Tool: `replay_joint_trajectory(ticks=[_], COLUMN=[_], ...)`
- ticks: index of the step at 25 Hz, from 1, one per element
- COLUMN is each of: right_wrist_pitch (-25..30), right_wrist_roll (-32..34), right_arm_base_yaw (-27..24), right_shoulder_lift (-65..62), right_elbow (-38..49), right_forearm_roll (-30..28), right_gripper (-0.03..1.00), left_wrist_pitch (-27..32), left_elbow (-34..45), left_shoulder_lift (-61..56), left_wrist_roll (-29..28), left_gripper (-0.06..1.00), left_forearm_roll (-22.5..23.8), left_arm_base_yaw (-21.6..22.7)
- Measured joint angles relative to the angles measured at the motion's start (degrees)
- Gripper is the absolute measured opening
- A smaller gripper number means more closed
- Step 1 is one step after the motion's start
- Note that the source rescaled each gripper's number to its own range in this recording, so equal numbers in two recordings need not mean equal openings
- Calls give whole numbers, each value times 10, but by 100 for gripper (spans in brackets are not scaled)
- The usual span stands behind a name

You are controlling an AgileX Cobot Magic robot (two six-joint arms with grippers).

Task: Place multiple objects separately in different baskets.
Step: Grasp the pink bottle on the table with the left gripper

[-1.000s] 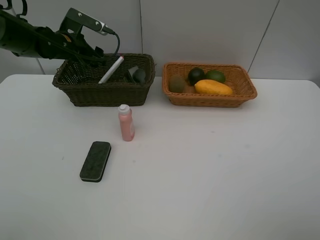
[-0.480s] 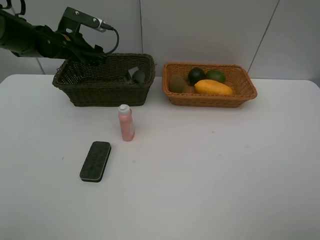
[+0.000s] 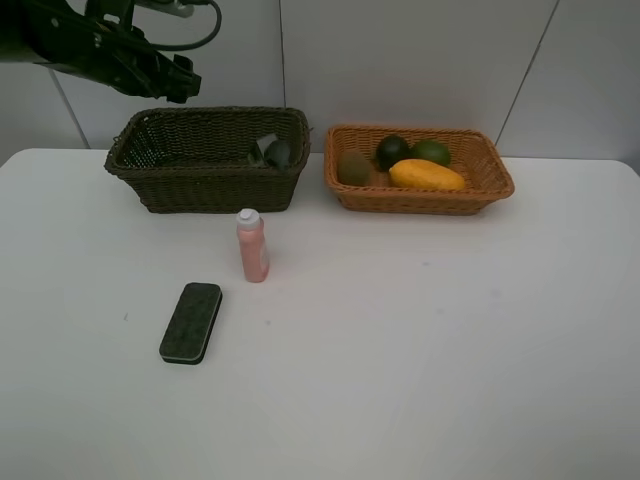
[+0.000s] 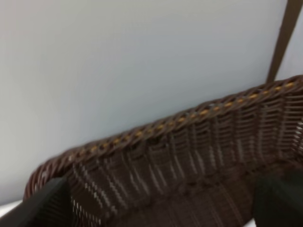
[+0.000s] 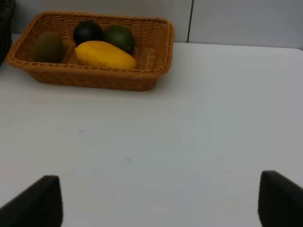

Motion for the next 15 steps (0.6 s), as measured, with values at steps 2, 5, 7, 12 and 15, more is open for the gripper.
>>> replay_joint_trajectory(ticks=[2, 5, 7, 12, 15], right_wrist_pitch=[0, 0, 0, 0, 0], right_wrist_roll=[0, 0, 0, 0, 0], right_arm_base_yaw=[0, 0, 0, 0, 0], right_shoulder_lift=[0, 0, 0, 0, 0], right_elbow=[0, 0, 0, 0, 0], right_forearm_roll=[0, 0, 0, 0, 0], right_gripper=[100, 100, 100, 100, 100], left_wrist_pitch=[34, 87, 122, 183, 213], left_elbow=[0, 0, 0, 0, 0], left_shoulder_lift=[-20, -53, -75, -115, -119], left_wrist_roll=[-18, -42, -50, -86, -123], left_gripper=[100, 100, 100, 100, 100], left_forearm_roll=[0, 0, 0, 1, 0], left_arm_base_yaw=[0, -1, -8, -66, -111])
